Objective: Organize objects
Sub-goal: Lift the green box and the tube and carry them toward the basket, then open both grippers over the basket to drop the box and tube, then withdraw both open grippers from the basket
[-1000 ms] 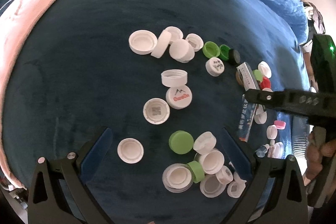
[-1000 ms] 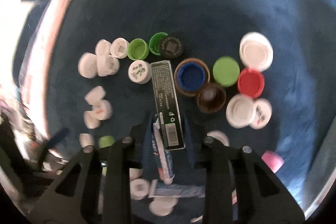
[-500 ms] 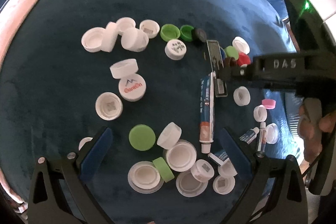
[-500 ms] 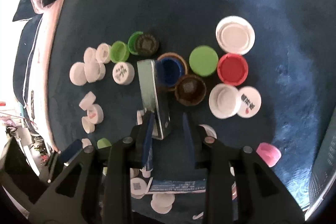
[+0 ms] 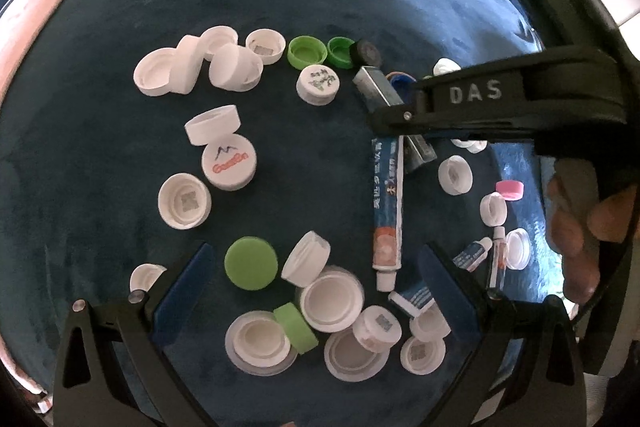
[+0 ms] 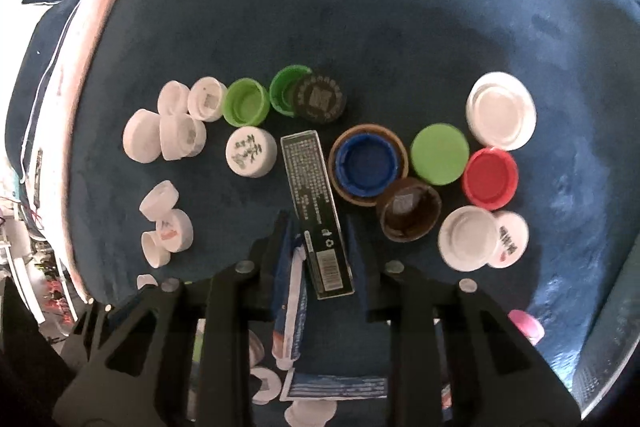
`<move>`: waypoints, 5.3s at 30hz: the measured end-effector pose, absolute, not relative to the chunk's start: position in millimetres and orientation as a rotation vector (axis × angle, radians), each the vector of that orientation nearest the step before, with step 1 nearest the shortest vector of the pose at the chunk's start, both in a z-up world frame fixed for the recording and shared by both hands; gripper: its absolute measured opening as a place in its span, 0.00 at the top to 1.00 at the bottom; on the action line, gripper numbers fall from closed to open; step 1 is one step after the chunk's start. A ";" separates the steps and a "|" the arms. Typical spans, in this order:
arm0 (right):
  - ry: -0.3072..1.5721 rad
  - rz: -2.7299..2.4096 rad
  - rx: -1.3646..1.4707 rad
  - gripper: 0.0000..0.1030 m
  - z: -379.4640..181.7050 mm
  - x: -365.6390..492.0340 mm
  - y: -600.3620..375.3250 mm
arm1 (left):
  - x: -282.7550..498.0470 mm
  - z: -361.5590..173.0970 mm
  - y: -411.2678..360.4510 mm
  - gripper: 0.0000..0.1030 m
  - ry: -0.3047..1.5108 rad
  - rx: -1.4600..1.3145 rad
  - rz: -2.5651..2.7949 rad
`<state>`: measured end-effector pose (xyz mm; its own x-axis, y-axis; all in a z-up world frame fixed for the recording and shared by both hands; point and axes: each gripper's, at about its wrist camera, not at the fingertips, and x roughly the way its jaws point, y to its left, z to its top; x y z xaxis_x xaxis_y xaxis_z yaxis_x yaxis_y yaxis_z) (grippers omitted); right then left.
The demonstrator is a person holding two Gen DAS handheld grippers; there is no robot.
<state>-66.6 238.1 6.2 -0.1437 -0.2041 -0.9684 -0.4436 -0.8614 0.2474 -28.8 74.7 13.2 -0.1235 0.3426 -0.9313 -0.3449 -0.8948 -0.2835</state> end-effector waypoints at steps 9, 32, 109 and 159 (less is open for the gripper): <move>0.957 2.097 -1.888 0.74 8.6 -49.3 254.6 | -21.2 16.1 102.2 0.11 0.049 -1.637 2.039; 0.799 2.098 -1.960 0.72 -0.1 -71.8 244.0 | -61.1 -11.0 99.6 0.83 0.001 -1.688 2.027; 1.310 1.723 -0.746 0.29 127.6 280.8 404.4 | 50.9 150.1 304.5 0.01 0.069 -1.219 1.866; 0.989 1.855 -1.214 0.00 131.5 141.9 334.9 | 3.5 118.9 203.8 0.01 0.128 -1.393 2.044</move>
<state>141.9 334.9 131.5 -0.3166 0.1425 -0.9378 -0.8581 -0.4643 0.2191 3.5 203.8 118.9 -0.2217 0.4572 -0.8613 -0.5609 -0.7823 -0.2708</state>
